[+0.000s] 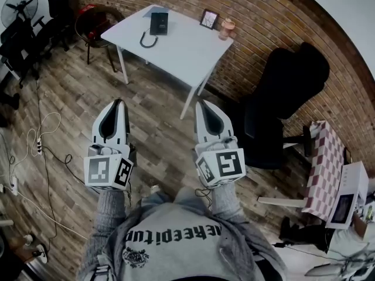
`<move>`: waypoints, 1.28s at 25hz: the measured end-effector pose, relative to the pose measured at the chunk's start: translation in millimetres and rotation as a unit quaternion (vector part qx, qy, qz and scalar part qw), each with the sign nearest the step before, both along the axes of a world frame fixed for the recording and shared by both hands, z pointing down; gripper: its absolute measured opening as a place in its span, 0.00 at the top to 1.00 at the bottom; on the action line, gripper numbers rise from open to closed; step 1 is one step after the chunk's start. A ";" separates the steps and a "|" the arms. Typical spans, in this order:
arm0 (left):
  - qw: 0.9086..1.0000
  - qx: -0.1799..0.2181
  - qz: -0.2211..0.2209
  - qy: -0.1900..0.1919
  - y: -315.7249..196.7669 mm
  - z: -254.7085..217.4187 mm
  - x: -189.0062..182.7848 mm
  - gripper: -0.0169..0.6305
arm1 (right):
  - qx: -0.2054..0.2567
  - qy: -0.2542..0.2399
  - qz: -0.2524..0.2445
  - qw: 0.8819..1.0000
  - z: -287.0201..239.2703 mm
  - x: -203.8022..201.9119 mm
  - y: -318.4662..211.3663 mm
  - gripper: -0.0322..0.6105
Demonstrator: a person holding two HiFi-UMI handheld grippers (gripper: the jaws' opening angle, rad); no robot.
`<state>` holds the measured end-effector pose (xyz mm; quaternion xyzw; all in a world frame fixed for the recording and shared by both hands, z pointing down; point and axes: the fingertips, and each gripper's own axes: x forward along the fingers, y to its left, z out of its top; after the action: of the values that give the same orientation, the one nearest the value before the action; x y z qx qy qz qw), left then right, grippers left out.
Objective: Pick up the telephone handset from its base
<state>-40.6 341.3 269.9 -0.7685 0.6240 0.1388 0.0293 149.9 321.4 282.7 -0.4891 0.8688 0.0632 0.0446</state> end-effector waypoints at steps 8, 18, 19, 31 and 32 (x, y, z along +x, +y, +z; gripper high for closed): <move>1.000 -0.011 -0.005 0.012 -18.1 -0.9 -18.6 0.94 | 0.001 0.013 0.001 1.000 1.2 -17.9 -17.0 0.94; 1.000 -0.009 -0.023 0.006 -83.2 1.5 -45.8 0.94 | 0.006 0.010 -0.014 1.000 2.2 -44.0 -92.5 0.94; 1.000 -0.008 -0.024 0.005 -92.9 0.9 -48.0 0.94 | 0.007 0.009 -0.016 1.000 2.0 -47.1 -102.9 0.94; 0.999 0.004 -0.043 0.001 -220.2 -18.4 -71.1 0.94 | 0.019 0.007 -0.041 0.999 -17.8 -75.5 -240.8 0.94; 0.999 0.004 -0.044 0.001 -229.4 -18.9 -71.8 0.94 | 0.019 0.006 -0.042 0.999 -18.7 -75.9 -251.0 0.94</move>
<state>-112.4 111.9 251.1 -0.7398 0.6570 0.1402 0.0380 74.0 70.4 264.0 -0.4510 0.8874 0.0808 0.0509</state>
